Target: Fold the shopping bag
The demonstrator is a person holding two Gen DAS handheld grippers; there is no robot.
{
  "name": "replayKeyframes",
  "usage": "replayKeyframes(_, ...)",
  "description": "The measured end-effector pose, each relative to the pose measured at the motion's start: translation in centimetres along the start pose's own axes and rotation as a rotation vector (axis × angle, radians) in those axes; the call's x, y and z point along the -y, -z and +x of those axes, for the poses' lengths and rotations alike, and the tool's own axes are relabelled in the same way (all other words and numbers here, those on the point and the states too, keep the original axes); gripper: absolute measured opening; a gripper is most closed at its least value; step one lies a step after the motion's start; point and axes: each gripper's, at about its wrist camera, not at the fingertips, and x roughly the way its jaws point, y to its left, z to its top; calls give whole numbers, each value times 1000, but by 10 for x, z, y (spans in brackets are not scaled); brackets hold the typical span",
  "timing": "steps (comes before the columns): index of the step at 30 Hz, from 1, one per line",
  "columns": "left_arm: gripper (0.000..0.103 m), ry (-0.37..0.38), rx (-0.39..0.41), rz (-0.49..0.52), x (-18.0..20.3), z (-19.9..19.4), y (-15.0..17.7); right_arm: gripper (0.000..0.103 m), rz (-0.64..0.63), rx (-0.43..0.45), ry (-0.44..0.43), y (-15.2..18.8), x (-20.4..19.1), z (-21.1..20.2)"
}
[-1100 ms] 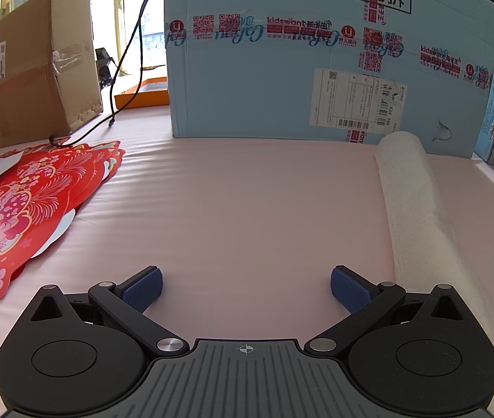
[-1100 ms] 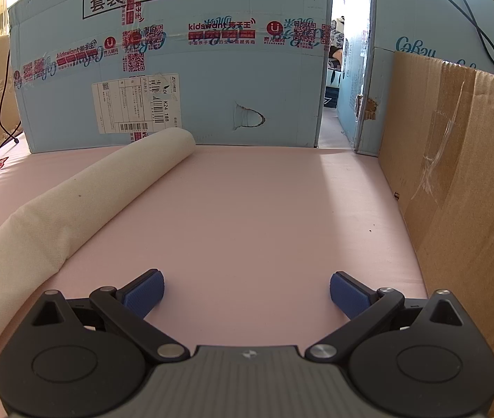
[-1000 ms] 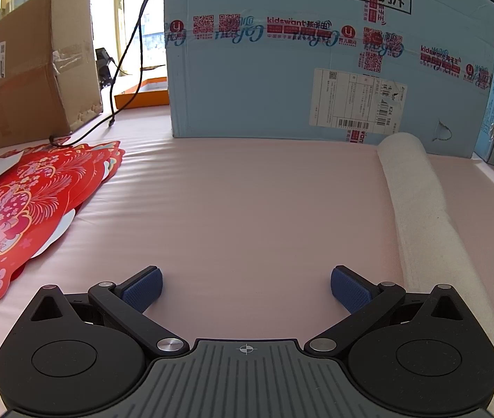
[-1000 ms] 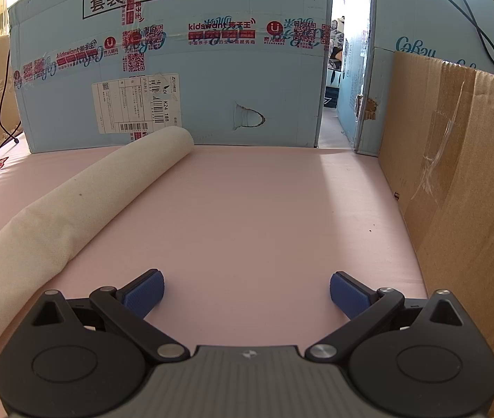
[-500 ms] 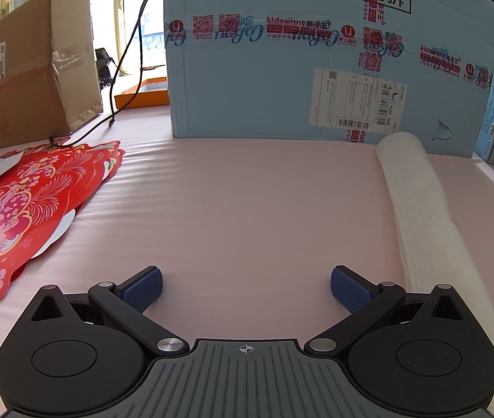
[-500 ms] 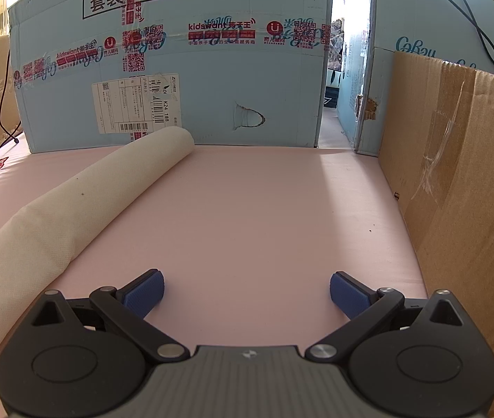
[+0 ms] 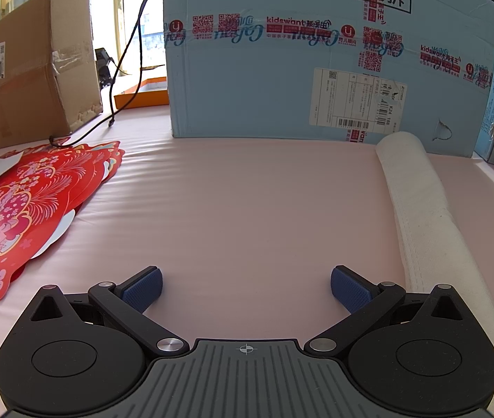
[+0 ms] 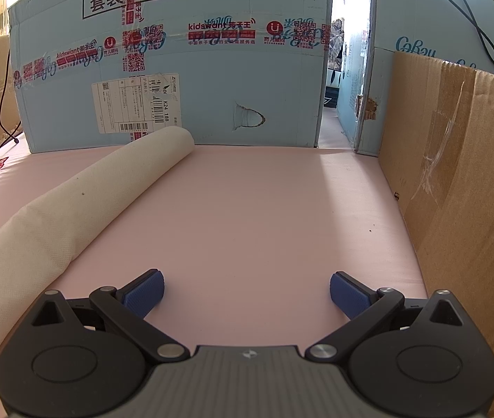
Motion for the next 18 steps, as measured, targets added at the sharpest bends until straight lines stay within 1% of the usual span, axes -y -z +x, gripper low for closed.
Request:
replayKeyframes(8,103,-1,7,-2,0,-2,0,103,1,3,-1,-1,0,0)
replayKeyframes(11,103,8,29,-22,-4,-5,0,103,3,5,-1,0,0,0)
replayKeyframes(15,103,104,77,-52,-10,-13,0,103,1,20,4,1,0,-2)
replayKeyframes(18,103,135,86,-44,-8,-15,0,103,-4,59,4,3,0,-9)
